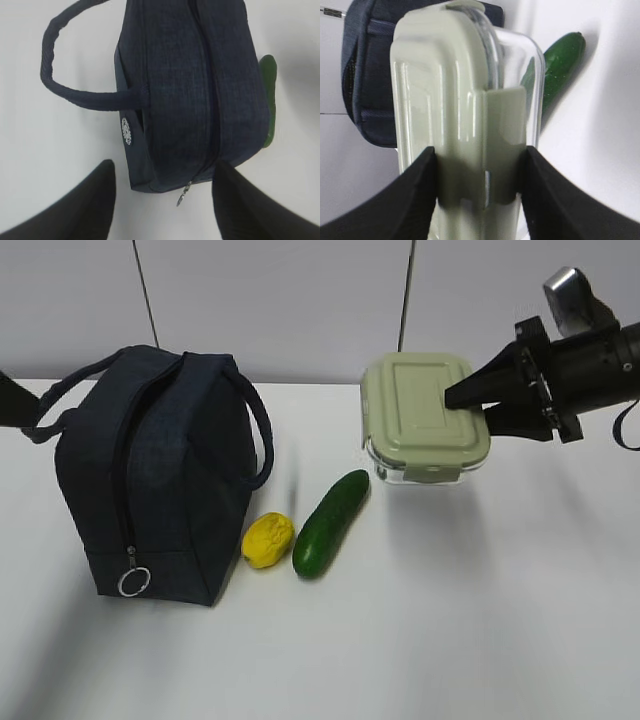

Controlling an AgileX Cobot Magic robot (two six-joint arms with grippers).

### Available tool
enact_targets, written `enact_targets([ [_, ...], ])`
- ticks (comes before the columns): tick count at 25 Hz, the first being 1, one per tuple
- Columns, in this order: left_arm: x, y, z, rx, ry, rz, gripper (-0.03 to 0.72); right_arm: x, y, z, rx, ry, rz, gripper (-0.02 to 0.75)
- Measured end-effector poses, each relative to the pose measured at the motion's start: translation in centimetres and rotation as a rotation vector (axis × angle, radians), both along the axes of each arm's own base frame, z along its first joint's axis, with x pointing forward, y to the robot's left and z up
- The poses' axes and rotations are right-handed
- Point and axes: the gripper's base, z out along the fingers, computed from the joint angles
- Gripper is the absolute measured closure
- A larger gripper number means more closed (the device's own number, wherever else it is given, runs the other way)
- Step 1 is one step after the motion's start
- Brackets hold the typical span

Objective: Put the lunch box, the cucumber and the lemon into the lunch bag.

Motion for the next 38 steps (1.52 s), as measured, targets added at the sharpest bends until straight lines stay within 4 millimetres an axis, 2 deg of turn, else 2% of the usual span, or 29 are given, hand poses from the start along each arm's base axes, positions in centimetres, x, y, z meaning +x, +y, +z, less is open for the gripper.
enact_targets([
  [3,1.4,-0.3,0.2,0.003,0.013,-0.002,0.262,-0.3,0.2,1.7,0.039,-0.040,-0.023,0.360],
  [7,3.3,-0.9,-0.7,0.019,0.090,-0.012,0.262,-0.7,0.4,3.6,0.090,-0.083,-0.044,0.360],
  [12,5.7,-1.5,-0.9,0.024,0.113,-0.013,0.262,-0.8,0.6,4.3,0.119,-0.087,-0.052,0.360],
  [15,7.2,-1.8,-1.1,0.024,0.121,-0.013,0.262,-0.9,1.6,4.8,0.156,-0.095,-0.043,0.360],
  [21,9.4,-2.8,-3.1,-0.006,0.250,-0.020,0.262,-1.2,4.9,5.3,0.219,-0.092,0.018,0.360],
  [25,10.2,-3.2,-4.6,-0.014,0.313,-0.020,0.274,-1.3,6.0,5.7,0.260,-0.092,0.028,0.360],
  [27,10.2,-3.3,-4.8,-0.024,0.325,-0.019,0.316,-1.3,6.4,5.7,0.267,-0.095,0.033,0.360],
  [29,10.2,-3.4,-4.8,-0.033,0.330,-0.030,0.390,-1.3,6.6,5.8,0.276,-0.096,0.035,0.360],
  [34,10.0,-3.9,-4.6,-0.071,0.341,-0.080,0.639,-1.4,7.3,6.0,0.298,-0.100,0.043,0.360],
  [38,10.2,-4.2,-3.5,-0.086,0.330,-0.110,0.663,-1.7,8.3,6.1,0.313,-0.100,0.065,0.360],
])
